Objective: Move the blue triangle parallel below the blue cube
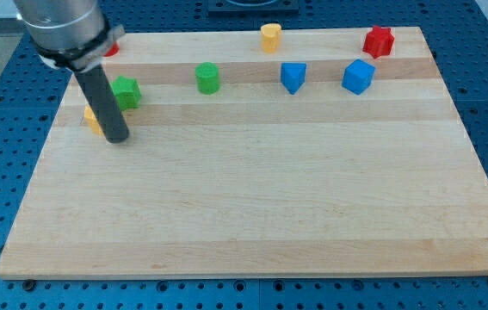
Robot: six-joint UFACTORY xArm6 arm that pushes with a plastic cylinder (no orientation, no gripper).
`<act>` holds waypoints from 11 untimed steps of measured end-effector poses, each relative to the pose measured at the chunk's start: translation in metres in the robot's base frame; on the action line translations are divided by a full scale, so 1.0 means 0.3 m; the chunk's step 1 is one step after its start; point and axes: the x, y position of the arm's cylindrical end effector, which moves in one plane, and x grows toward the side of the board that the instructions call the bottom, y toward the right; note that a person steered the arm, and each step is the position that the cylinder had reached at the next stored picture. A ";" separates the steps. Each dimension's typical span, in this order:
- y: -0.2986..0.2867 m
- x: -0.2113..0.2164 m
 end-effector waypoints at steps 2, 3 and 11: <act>0.491 0.067; 0.680 0.060; 0.860 -0.525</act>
